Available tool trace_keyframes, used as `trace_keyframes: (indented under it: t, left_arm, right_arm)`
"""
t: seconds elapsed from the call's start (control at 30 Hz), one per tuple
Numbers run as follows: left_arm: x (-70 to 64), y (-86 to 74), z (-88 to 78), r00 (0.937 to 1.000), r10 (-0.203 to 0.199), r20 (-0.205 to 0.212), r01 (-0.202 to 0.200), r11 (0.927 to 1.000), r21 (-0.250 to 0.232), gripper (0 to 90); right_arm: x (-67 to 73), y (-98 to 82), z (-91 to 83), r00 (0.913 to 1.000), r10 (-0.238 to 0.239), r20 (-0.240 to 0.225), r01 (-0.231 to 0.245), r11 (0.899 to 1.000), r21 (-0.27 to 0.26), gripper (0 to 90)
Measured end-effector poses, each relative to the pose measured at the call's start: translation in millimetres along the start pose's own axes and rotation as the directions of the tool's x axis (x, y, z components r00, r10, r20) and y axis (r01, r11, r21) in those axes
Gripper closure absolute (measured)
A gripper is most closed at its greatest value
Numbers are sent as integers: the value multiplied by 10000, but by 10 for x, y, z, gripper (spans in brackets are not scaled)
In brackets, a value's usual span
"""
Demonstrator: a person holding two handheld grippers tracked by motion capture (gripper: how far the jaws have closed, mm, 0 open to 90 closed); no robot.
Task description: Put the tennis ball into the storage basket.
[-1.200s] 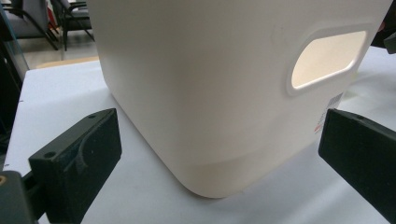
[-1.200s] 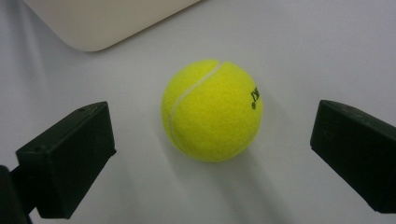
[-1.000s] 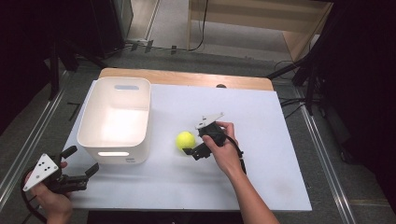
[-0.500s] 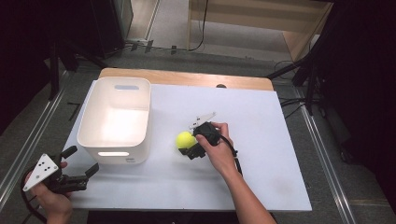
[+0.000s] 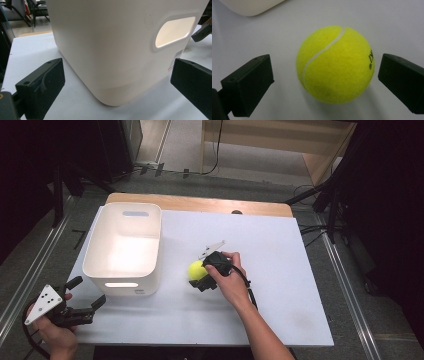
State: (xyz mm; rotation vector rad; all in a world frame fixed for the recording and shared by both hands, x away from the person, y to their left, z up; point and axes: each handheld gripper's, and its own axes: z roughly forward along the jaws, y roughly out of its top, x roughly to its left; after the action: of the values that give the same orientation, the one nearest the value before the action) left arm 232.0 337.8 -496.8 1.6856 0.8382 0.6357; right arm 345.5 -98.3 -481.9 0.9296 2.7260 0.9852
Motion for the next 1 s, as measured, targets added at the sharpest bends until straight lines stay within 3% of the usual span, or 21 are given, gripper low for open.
trace_keyframes:
  t: [0.03,0.1,0.27,0.6,1.0]
  left_arm:
    - [-1,0,0,10000,-13,4,13,10000,-6,0]
    - [1,0,0,10000,-9,3,9,10000,-3,0]
    - [0,0,-1,10000,-32,-4,32,10000,-19,0]
    - [5,-1,3,10000,-47,9,47,10000,-22,0]
    - [3,-1,4,10000,-28,9,28,10000,-15,0]
  right_arm:
    - [-2,1,5,10000,8,-16,-8,10000,0,14]
    - [1,0,5,9988,125,468,-118,9998,-160,230]
    - [-7,11,33,9983,301,503,-291,9994,-195,218]
    - [-15,13,90,9989,208,417,-210,9998,43,228]
    - [-1,40,21,9987,-45,508,41,10000,66,238]
